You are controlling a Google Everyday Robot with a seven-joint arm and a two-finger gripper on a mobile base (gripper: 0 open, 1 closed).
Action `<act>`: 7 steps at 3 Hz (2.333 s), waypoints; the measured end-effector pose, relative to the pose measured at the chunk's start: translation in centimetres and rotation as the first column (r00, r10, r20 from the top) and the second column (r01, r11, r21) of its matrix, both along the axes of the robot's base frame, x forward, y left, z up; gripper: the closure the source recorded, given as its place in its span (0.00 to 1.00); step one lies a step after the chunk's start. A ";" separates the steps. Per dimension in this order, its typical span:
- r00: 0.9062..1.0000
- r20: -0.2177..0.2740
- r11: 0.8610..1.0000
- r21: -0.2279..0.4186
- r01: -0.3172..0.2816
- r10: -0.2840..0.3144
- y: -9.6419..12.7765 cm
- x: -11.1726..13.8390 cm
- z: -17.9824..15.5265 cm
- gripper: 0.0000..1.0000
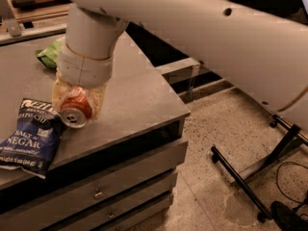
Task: Place coke can upright
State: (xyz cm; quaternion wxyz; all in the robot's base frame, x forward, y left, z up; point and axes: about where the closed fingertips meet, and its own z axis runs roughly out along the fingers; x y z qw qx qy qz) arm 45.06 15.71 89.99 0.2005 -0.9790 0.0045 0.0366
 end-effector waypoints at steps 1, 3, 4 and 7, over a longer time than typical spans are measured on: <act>0.976 -0.078 0.952 0.217 0.215 -0.202 -1.6 2.9 5.0 1.00; 0.935 -0.177 0.891 0.293 0.347 -0.306 -2.5 4.5 7.0 1.00; 0.880 -0.313 0.839 0.305 0.450 -0.358 -3.8 5.7 6.3 1.00; 0.646 -0.651 0.673 0.271 0.688 -0.399 -6.9 9.3 5.4 1.00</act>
Offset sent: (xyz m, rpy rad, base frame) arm 0.0693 -0.0471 0.1042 0.4270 0.1049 -0.5012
